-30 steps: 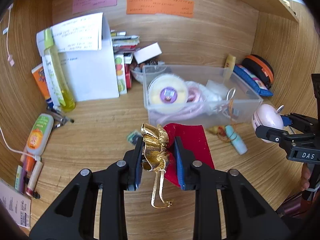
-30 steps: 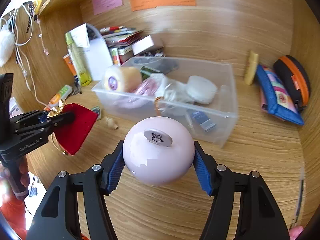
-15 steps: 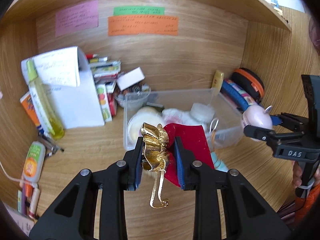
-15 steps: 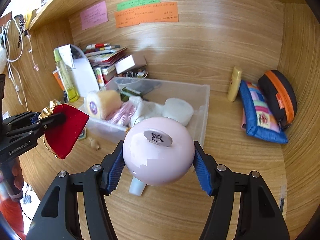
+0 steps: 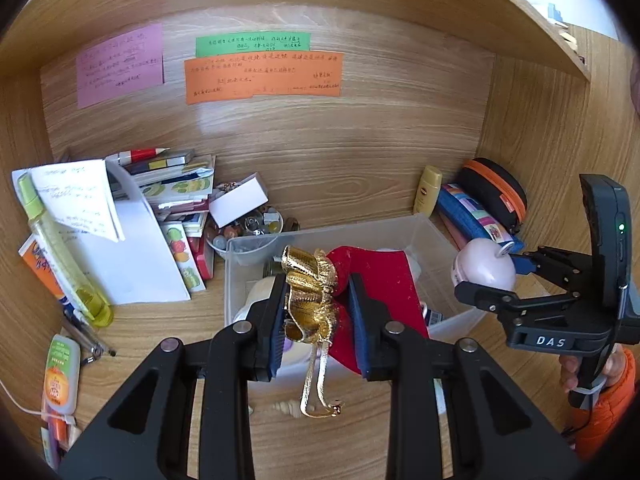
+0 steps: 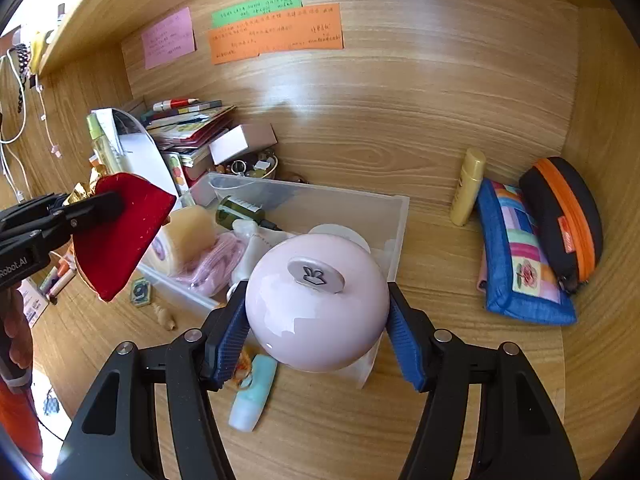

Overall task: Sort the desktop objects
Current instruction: 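Carry pouch and pink jar into the clear bin and open both tools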

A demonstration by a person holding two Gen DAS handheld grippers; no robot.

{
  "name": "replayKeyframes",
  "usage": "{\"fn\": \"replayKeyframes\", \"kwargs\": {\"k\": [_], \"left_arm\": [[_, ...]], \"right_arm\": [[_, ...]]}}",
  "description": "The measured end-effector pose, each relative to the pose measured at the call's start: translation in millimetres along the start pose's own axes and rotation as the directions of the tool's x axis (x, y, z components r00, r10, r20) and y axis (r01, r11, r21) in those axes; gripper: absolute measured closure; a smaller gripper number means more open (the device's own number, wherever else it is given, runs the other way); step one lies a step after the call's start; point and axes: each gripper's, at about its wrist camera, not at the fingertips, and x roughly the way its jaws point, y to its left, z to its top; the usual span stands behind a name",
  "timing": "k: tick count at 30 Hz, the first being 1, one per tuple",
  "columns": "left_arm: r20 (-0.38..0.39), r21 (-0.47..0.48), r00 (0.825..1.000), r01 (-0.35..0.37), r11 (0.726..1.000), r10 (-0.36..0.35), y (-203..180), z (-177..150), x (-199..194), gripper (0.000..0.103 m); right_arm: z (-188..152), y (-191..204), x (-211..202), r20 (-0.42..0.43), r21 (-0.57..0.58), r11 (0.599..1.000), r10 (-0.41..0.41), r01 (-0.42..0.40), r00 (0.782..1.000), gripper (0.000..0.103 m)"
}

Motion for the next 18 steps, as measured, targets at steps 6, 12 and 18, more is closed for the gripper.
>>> {"fn": "replayKeyframes", "kwargs": {"k": [6,12,18], "left_arm": [[-0.011,0.007,1.0,-0.004,1.0,0.004,1,12,17,0.075],[-0.026,0.002,1.0,0.005,1.0,-0.005,4,19,36,0.075],[-0.033,-0.012,0.999,0.023,1.0,-0.024,9,25,50,0.075]], "right_arm": [[13,-6,21,-0.014,0.006,1.0,0.016,-0.015,1.0,0.043],[26,-3,40,-0.034,-0.01,1.0,0.021,-0.021,0.999,0.043],[32,2,63,-0.068,-0.019,0.999,0.026,-0.028,0.997,0.043]]}}
